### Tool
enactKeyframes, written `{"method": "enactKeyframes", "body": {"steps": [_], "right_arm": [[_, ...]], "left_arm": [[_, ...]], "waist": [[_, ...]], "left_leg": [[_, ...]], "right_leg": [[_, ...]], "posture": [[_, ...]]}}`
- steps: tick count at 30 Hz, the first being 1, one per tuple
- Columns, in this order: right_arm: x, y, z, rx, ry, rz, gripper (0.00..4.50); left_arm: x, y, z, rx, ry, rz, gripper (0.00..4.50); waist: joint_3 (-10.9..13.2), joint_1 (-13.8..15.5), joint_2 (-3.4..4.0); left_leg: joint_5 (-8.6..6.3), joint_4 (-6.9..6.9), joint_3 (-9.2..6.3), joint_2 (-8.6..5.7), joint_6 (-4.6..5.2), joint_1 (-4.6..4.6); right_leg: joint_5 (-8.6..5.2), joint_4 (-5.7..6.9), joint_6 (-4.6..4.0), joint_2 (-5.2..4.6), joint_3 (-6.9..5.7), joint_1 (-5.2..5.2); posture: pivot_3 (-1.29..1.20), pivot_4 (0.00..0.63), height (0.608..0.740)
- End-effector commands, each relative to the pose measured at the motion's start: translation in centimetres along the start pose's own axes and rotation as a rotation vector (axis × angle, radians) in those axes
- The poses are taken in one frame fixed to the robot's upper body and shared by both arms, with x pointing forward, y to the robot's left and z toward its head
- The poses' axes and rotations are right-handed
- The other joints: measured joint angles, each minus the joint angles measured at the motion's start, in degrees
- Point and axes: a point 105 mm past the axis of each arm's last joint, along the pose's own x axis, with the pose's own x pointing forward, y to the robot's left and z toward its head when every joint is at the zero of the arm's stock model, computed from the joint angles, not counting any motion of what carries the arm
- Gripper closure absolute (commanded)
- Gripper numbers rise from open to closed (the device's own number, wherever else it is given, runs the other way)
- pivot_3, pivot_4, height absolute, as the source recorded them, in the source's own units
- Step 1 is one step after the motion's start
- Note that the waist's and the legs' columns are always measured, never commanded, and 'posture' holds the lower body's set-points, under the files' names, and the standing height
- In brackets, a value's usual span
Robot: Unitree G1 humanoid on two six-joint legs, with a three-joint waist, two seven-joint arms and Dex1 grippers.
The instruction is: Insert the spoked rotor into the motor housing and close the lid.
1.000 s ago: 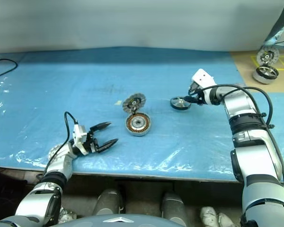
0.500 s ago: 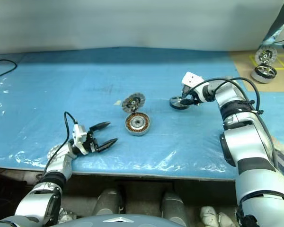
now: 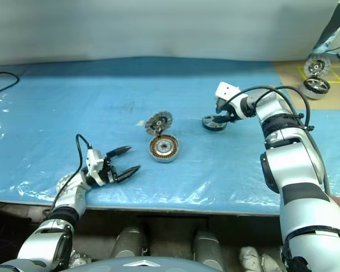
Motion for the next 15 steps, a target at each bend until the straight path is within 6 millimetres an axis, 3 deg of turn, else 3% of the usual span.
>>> {"method": "enactKeyframes", "body": {"steps": [1, 14, 15], "right_arm": [[0.3, -0.3, 0.1, -0.003, 0.005, -0.035, 1.82], [2.4, 1.5, -1.4, -0.084, 0.112, 0.013, 1.82], [2.4, 1.6, -1.6, -0.092, 0.12, 0.023, 1.98]], "left_arm": [[-0.3, -1.5, -1.9, -0.077, 0.048, -0.02, 0.0], [-0.3, -1.4, -2.0, -0.074, 0.055, -0.012, 0.0], [-0.3, -1.4, -2.0, -0.075, 0.054, -0.011, 0.0]], "waist": [[0.0, -0.04, 0.01], [0.0, -0.08, 0.05], [0.0, -0.08, 0.05]], "left_leg": [[0.0, 0.0, 0.0, 0.0, 0.0, 0.0], [0.0, 0.0, 0.01, 0.01, 0.01, 0.0], [0.0, 0.0, 0.0, 0.01, 0.0, 0.0]], "right_leg": [[0.0, 0.0, 0.0, 0.0, 0.0, 0.0], [-0.01, 0.0, -0.02, -0.01, 0.0, 0.0], [-0.01, 0.0, -0.02, -0.01, 0.0, 0.0]], "posture": [[0.0, 0.15, 0.74], [0.0, 0.15, 0.74], [0.0, 0.15, 0.74]]}}
